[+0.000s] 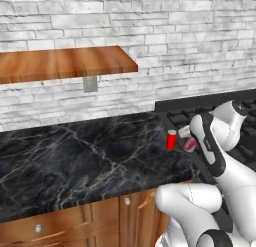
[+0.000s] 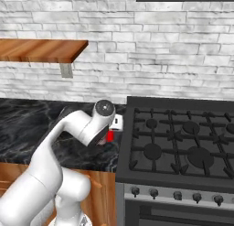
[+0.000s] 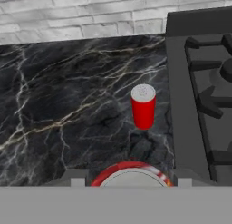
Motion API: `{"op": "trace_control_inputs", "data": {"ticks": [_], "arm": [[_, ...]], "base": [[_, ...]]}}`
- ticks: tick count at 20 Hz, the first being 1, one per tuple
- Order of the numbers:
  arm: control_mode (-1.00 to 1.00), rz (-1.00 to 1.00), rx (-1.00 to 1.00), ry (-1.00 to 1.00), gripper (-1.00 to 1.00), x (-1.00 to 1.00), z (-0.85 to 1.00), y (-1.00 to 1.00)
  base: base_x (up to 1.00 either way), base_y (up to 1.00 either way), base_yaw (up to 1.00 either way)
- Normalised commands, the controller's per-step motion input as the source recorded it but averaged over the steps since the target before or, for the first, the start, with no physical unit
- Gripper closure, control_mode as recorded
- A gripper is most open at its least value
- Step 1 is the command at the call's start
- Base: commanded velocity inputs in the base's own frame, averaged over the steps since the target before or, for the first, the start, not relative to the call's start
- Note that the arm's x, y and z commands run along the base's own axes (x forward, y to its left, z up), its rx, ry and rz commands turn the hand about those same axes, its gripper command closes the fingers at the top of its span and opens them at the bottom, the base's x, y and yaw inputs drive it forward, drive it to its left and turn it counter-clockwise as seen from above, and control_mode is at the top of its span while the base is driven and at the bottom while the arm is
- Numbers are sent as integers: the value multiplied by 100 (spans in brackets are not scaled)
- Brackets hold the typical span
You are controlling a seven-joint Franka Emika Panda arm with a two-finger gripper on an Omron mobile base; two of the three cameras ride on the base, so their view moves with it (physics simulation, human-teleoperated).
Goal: Four empty soda cans are scattered around the kitchen. Gather all the cans and cluster them next to the stove for recycling.
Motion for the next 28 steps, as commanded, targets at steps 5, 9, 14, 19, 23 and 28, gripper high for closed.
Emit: {"op": "trace_control_inputs", "data": {"ticks": [5,9,14,19,23,28], "arm": [[-100,0,-8,4,100,0,-26,5],[-100,0,-11,8,100,2,-40,16],[-100,0,-2,4,100,26,-32,12],[-100,0,-3,4,100,51,-34,16],[-100,0,-3,10,100,52,-17,-4],[-100,0,0,14,100,49,-13,-21]], "base": [[0,0,0],[0,0,0],[0,0,0],[0,0,0],[0,0,0],[0,0,0]]}}
